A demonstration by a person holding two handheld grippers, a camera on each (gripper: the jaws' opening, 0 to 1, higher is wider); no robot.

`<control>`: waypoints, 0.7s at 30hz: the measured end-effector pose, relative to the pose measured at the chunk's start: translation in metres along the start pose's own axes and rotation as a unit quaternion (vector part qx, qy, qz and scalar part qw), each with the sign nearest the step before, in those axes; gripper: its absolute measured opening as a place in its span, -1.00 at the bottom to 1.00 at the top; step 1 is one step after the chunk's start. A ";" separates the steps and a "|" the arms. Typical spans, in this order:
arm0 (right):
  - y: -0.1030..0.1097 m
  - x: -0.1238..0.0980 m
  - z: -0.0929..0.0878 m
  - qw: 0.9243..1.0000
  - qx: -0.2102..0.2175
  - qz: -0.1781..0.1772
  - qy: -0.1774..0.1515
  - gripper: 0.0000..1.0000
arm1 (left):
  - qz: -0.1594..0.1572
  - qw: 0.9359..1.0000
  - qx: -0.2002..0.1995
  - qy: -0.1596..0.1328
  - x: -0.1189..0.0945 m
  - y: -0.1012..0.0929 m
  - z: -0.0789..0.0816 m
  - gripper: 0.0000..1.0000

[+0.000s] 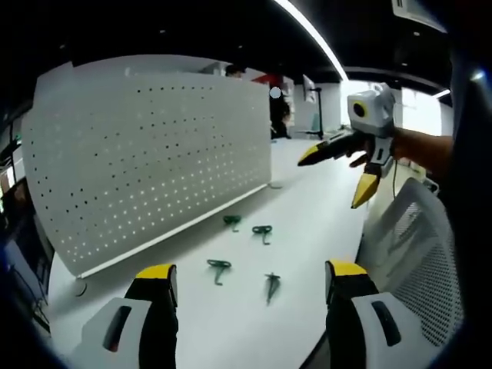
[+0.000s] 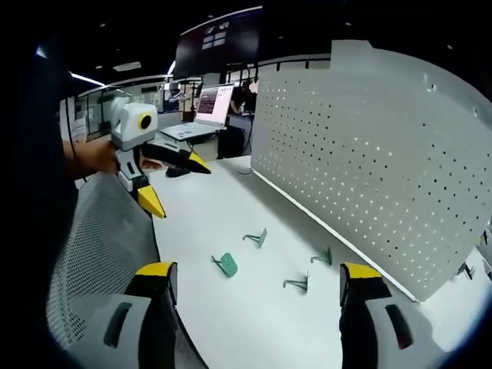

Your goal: Insert the hook assembly into the mounting plate slot until the hook locks in place.

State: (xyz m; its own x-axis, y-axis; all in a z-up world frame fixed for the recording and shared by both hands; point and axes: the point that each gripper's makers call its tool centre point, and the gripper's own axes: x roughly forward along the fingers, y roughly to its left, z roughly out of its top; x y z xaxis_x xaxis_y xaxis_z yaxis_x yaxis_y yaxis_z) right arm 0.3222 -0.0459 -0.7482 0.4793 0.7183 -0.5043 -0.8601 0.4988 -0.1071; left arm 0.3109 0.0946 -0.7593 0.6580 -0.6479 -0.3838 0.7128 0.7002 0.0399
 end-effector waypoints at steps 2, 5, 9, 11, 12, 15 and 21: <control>0.002 0.004 0.001 1.000 -0.007 0.008 0.003 0.65 | 0.001 1.000 0.001 0.000 0.000 0.001 0.000 0.61; 0.006 0.011 0.002 1.000 -0.017 0.021 0.008 0.62 | 0.003 1.000 0.001 -0.001 0.000 0.001 0.000 0.60; 0.012 0.019 0.005 0.999 -0.034 0.038 0.011 0.57 | 0.003 1.000 0.003 -0.001 0.000 0.001 0.000 0.61; 0.015 0.023 0.005 0.998 -0.042 0.048 0.014 0.55 | 0.002 1.000 0.004 0.000 0.000 0.000 0.000 0.61; 0.017 0.025 0.005 0.997 -0.048 0.055 0.017 0.54 | 0.002 1.000 0.005 0.000 0.000 0.000 0.000 0.61; 0.021 0.031 0.004 0.996 -0.056 0.066 0.023 0.52 | 0.002 1.000 0.006 0.001 0.000 0.000 -0.001 0.60; 0.027 0.043 -0.001 0.993 -0.069 0.089 0.034 0.48 | 0.001 1.000 0.009 0.005 0.000 -0.002 -0.002 0.60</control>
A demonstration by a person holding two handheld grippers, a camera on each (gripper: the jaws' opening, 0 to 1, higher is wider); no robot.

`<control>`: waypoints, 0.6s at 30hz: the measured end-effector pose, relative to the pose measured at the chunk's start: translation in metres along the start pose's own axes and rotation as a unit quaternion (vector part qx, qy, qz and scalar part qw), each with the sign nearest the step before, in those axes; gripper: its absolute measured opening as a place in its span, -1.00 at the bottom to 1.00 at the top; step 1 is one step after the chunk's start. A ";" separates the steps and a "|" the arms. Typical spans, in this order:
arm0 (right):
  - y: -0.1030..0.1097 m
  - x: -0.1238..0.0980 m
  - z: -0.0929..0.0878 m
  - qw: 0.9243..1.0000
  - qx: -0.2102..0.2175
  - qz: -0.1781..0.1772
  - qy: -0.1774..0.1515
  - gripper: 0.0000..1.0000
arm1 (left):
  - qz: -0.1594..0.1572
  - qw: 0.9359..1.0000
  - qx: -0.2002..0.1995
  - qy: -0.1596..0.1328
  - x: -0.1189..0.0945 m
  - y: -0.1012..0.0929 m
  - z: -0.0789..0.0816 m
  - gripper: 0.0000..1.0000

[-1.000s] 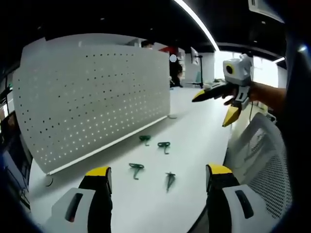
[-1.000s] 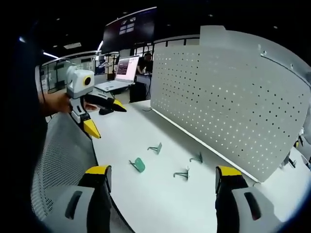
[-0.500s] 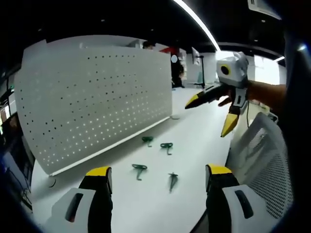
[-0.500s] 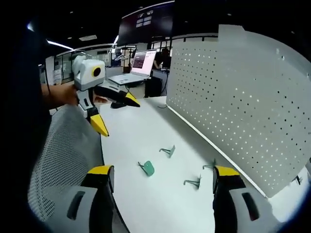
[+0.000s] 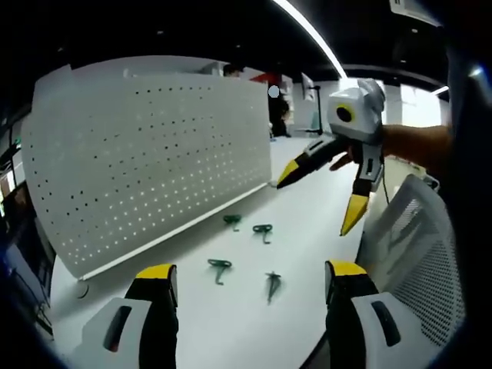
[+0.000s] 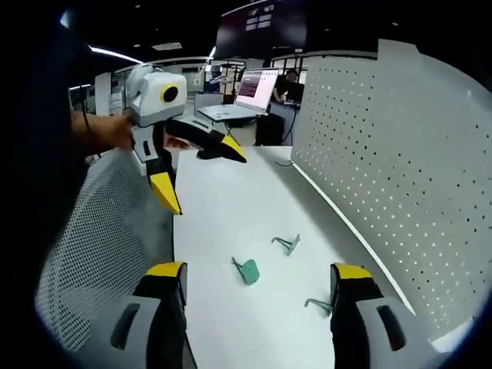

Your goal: Insert the hook assembly into the mounting plate slot until the hook locks in place.

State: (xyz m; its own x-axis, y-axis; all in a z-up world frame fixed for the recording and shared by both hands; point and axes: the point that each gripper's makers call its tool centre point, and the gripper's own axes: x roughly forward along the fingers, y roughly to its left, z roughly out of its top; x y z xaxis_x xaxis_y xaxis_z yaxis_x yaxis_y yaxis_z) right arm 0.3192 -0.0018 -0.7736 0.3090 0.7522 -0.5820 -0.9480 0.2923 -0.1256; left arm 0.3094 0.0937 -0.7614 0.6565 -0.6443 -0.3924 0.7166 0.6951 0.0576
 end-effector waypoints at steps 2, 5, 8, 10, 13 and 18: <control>0.001 0.004 -0.001 1.000 -0.003 0.009 0.003 0.45 | 0.000 1.000 0.000 0.000 0.000 0.000 0.000 0.60; 0.001 0.012 -0.004 1.000 -0.005 0.020 0.010 0.42 | 0.000 1.000 0.000 0.001 0.000 0.000 0.000 0.60; 0.003 0.019 -0.007 0.999 -0.008 0.031 0.016 0.38 | 0.000 1.000 0.000 0.002 0.000 0.001 -0.001 0.60; 0.003 0.024 -0.009 0.999 -0.013 0.037 0.018 0.36 | 0.000 1.000 0.000 0.002 0.000 0.001 -0.001 0.60; 0.004 0.031 -0.012 0.998 -0.015 0.047 0.025 0.32 | 0.000 1.000 0.000 0.003 0.000 0.001 -0.002 0.60; 0.005 0.040 -0.016 0.998 -0.014 0.057 0.029 0.27 | 0.003 1.000 -0.001 0.004 0.000 0.002 -0.002 0.60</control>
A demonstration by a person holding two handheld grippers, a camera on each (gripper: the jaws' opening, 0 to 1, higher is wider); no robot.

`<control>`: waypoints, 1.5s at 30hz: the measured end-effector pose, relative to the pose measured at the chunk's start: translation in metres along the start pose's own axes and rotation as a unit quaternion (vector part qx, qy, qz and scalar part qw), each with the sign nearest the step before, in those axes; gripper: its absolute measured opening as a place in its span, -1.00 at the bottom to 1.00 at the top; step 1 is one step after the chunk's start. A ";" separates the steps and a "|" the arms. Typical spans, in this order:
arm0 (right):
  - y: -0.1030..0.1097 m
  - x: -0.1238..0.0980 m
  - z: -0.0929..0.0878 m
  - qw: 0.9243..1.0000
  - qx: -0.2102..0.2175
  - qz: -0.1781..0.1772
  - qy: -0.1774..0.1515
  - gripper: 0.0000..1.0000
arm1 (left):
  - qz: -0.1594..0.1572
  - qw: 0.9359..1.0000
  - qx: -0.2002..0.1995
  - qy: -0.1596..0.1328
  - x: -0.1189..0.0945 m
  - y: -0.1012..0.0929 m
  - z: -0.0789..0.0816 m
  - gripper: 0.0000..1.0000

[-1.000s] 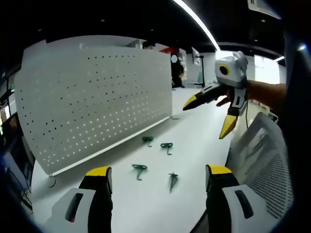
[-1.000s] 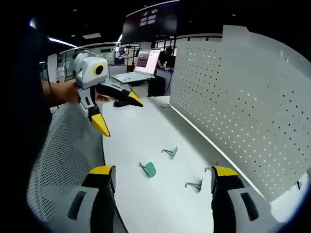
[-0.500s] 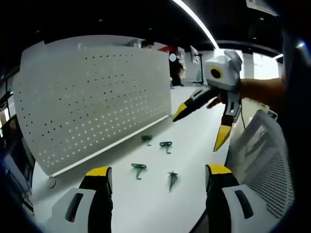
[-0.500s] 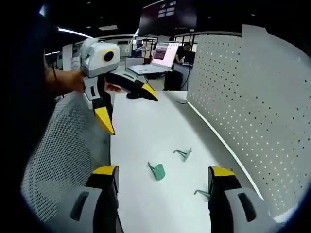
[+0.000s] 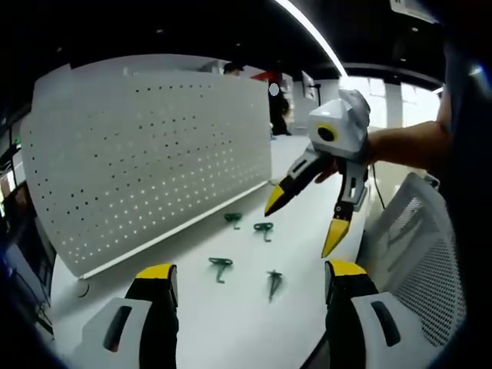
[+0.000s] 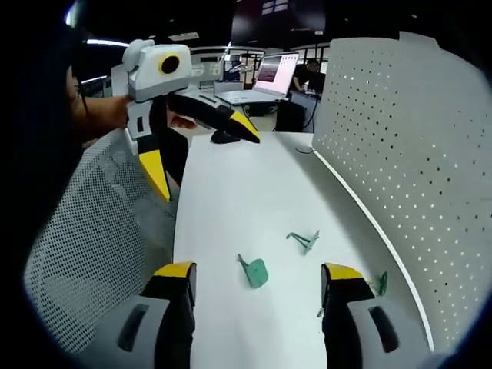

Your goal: Insert the hook assembly into the mounting plate slot until the hook locks in place.

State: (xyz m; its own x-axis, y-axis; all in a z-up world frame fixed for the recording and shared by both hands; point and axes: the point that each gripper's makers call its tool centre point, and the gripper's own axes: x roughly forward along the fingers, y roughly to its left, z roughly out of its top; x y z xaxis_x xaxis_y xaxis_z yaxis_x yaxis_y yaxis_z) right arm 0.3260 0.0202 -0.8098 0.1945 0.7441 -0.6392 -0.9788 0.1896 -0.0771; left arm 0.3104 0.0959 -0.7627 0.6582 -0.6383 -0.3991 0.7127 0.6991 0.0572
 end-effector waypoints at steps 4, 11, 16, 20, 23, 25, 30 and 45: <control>0.001 0.007 -0.005 1.000 0.002 0.010 0.006 0.20 | 0.001 1.000 0.000 0.001 0.000 0.000 0.000 0.60; 0.000 0.016 -0.011 1.000 0.003 0.022 0.013 0.07 | 0.001 1.000 0.000 0.004 0.000 0.001 -0.001 0.59; 0.001 0.022 -0.016 0.999 0.002 0.029 0.016 -0.02 | 0.000 1.000 0.001 0.007 0.001 0.000 -0.003 0.59; 0.001 0.027 -0.019 0.999 -0.006 0.034 0.018 -0.10 | -0.001 1.000 0.001 0.010 0.001 -0.001 -0.004 0.58; 0.001 0.031 -0.021 0.999 -0.012 0.041 0.018 -0.12 | -0.002 1.000 0.002 0.011 0.002 -0.001 -0.004 0.58; 0.002 0.033 -0.021 0.999 -0.019 0.044 0.018 -0.15 | -0.001 1.000 0.002 0.011 0.002 -0.001 -0.004 0.58; 0.002 0.038 -0.019 0.998 -0.034 0.055 0.017 -0.21 | -0.001 1.000 0.002 0.013 0.002 0.000 -0.005 0.57; 0.004 0.051 -0.027 0.994 -0.059 0.090 0.027 -0.37 | -0.004 1.000 0.004 0.019 0.003 -0.001 -0.007 0.55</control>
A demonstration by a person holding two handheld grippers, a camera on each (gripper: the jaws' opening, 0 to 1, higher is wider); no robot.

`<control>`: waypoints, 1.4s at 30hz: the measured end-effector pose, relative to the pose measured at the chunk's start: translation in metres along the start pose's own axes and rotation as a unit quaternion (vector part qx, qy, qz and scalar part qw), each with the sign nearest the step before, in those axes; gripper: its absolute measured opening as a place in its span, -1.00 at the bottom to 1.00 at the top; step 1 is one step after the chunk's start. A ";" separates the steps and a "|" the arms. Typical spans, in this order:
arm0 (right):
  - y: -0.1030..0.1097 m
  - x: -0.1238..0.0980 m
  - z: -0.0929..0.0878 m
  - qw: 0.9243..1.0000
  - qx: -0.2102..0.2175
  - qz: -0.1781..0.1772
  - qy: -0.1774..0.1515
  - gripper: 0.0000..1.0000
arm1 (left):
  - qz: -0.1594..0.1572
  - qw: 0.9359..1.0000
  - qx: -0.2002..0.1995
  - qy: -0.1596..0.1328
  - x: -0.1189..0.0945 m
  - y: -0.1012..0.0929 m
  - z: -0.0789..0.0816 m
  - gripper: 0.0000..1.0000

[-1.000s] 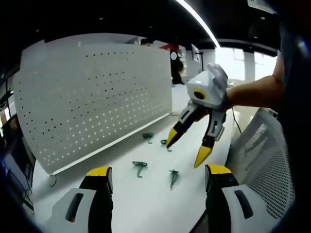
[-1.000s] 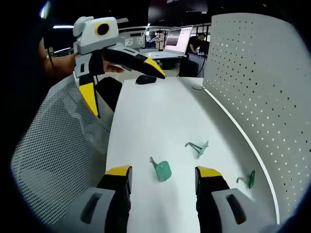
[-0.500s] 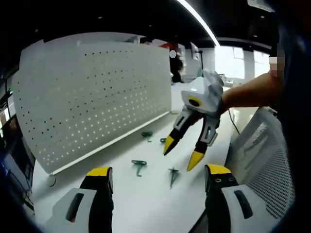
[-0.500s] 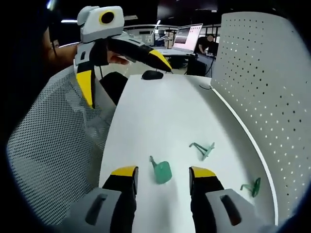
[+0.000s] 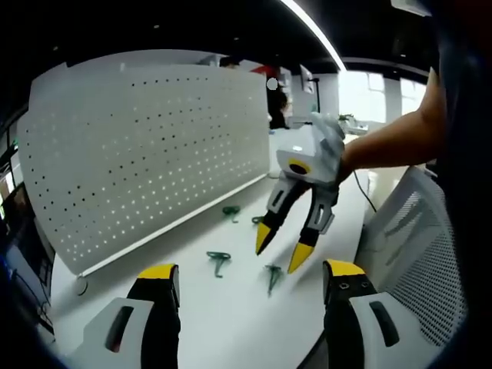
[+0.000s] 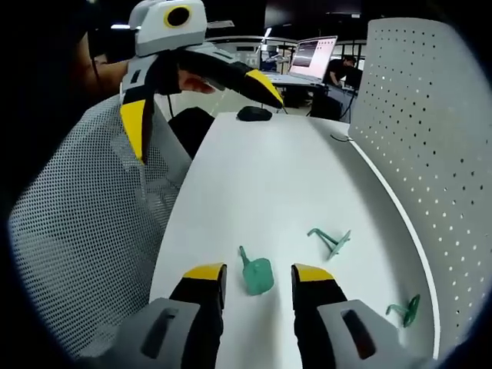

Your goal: Insert the hook assembly into the mounting plate slot until the hook locks in place.

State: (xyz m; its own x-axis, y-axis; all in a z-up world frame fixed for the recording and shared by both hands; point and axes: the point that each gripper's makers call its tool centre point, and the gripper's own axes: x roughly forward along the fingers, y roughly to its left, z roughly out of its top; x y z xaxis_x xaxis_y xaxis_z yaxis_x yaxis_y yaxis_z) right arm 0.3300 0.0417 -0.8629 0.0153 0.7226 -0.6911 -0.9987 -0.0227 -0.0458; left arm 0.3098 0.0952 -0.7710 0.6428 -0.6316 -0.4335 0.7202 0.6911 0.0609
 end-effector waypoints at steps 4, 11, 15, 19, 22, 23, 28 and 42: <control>0.001 0.002 -0.002 1.000 -0.002 0.008 0.000 -0.39 | -0.002 1.000 0.000 0.003 0.000 -0.001 -0.001 0.55; 0.005 0.006 -0.001 1.000 -0.015 0.025 -0.003 -0.47 | -0.004 1.000 -0.001 0.008 0.001 -0.002 -0.003 0.53; 0.005 0.009 -0.002 0.999 -0.023 0.032 -0.001 -0.54 | -0.003 1.000 -0.002 0.008 0.000 -0.001 -0.003 0.52; 0.004 0.010 -0.002 0.999 -0.027 0.035 0.000 -0.56 | -0.001 1.000 -0.003 0.008 0.000 0.000 -0.003 0.51; 0.004 0.011 -0.001 0.999 -0.030 0.038 0.000 -0.57 | 0.000 1.000 -0.003 0.009 0.000 0.000 -0.003 0.51; 0.004 0.012 -0.001 0.999 -0.031 0.040 0.000 -0.57 | 0.001 1.000 -0.003 0.009 0.000 0.000 -0.003 0.51; 0.004 0.015 0.000 0.998 -0.035 0.045 0.002 -0.60 | 0.002 1.000 -0.004 0.008 0.000 0.001 -0.003 0.50; 0.005 0.018 0.000 0.998 -0.031 0.048 0.003 -0.69 | 0.000 1.000 -0.003 0.010 0.000 0.002 -0.003 0.48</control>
State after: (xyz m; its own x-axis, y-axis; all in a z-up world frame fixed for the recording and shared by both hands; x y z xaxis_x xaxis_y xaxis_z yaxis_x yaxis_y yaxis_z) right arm 0.3258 0.0544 -0.8757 -0.0808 0.7110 -0.6985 -0.9906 -0.1347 -0.0226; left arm 0.3103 0.0971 -0.7737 0.6377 -0.6247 -0.4506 0.7187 0.6931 0.0562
